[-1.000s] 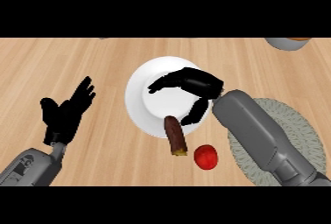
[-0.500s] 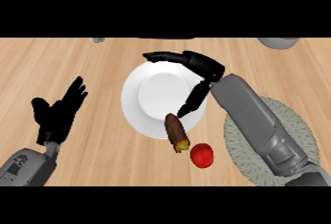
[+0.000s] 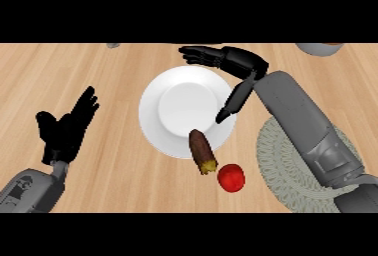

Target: Pick the sweet potato from the placemat and place it in the plate

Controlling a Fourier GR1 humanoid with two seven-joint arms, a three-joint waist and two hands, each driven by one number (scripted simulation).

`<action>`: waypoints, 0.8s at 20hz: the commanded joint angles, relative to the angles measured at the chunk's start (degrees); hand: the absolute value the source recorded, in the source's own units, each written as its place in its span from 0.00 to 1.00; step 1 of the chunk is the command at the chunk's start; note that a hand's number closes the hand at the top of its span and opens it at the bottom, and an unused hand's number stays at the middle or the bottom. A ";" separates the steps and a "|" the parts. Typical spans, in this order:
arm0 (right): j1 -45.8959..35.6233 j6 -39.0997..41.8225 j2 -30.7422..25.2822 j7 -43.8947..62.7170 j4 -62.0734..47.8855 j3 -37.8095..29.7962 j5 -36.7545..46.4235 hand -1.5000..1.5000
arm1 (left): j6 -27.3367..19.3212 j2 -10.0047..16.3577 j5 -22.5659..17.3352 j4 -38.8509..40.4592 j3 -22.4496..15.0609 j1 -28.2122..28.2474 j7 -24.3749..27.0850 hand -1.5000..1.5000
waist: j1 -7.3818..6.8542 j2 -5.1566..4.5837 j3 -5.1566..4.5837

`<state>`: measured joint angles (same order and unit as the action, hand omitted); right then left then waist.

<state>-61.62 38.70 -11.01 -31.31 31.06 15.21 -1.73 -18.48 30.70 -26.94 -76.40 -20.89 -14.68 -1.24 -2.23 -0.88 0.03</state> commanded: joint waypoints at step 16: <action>-3.27 6.81 -5.86 -13.10 -9.15 -0.07 0.26 0.00 | 0.74 -3.80 3.06 1.38 -1.29 -3.36 -1.73 0.50 | -1.91 -1.38 0.13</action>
<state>-65.29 36.86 -15.65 -34.93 24.24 14.97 -2.01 -17.41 28.40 -24.84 -75.92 -21.13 -16.91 -2.20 -4.28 -1.96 0.14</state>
